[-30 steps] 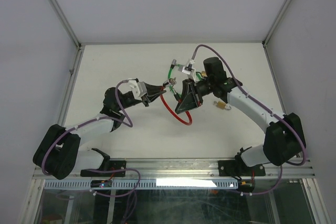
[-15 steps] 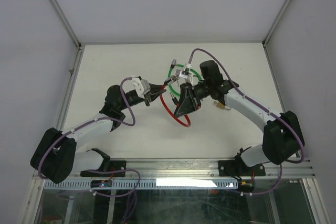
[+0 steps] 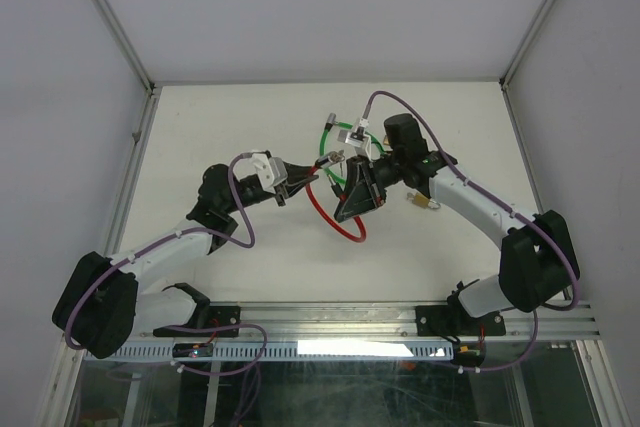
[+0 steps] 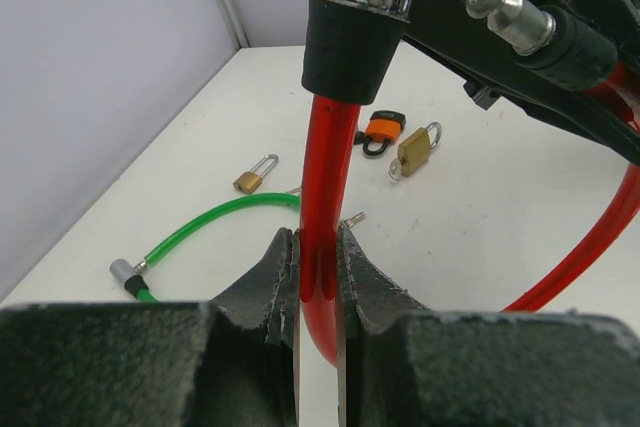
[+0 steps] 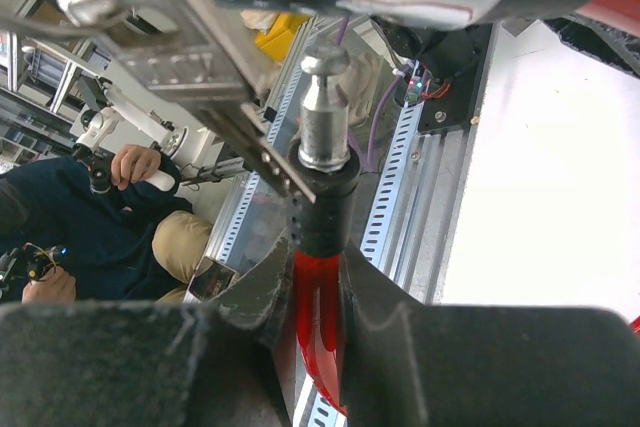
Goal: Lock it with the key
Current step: Lock the lock.
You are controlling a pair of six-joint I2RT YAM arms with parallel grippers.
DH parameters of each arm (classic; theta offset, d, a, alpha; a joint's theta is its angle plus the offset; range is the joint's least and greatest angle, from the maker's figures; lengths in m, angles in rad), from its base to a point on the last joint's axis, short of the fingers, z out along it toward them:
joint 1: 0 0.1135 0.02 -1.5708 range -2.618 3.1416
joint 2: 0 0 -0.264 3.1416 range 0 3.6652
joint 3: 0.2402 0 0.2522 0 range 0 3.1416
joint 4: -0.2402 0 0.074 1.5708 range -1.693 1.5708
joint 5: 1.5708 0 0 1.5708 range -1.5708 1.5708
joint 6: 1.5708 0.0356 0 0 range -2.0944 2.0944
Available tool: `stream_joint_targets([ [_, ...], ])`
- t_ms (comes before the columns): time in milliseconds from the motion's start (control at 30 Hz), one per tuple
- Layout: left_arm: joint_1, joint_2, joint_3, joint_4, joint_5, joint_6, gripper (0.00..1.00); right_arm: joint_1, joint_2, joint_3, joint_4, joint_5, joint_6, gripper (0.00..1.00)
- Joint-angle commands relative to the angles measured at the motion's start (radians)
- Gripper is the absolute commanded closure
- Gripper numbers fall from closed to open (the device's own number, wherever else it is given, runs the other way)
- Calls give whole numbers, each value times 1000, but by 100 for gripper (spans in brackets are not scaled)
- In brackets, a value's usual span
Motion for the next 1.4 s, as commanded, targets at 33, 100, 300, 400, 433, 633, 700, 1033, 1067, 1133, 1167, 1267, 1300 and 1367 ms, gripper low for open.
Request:
stream_joint_targets([
  [33,-14,-24,29,38,61,30,100,-4,-25,19,7,-37,11,100],
  [100,-17,-21,31,33,69,29,100,-4,-24,19,8,-41,12,100],
  [300,-18,-25,21,27,97,35,100,-18,-25,22,9,-49,12,100],
  [400,-19,-28,18,28,109,35,100,-26,-26,21,9,-51,12,100],
  [433,-19,-29,19,27,112,35,100,-28,-28,20,8,-52,11,100],
  [633,-19,-27,20,25,146,33,100,-36,-36,19,7,-60,9,100],
  [700,-19,-24,20,24,157,31,100,-36,-37,18,7,-60,8,100],
  [1033,-19,-19,31,2,185,37,100,-36,-43,19,-9,-66,-8,100],
  [1067,-18,-18,33,-3,186,39,100,-37,-44,19,-11,-66,-10,100],
  [1133,-19,-16,38,-13,186,43,100,-38,-45,17,-16,-66,-15,100],
  [1167,-18,-16,39,-17,186,43,100,-37,-46,18,-18,-67,-18,100],
  [1267,-19,-12,48,-34,183,46,100,-35,-49,17,-28,-69,-28,100],
  [1300,-19,-11,51,-38,181,46,100,-35,-48,16,-34,-68,-32,100],
  [1367,-19,-8,57,-42,174,40,100,-33,-51,16,-40,-67,-40,100],
])
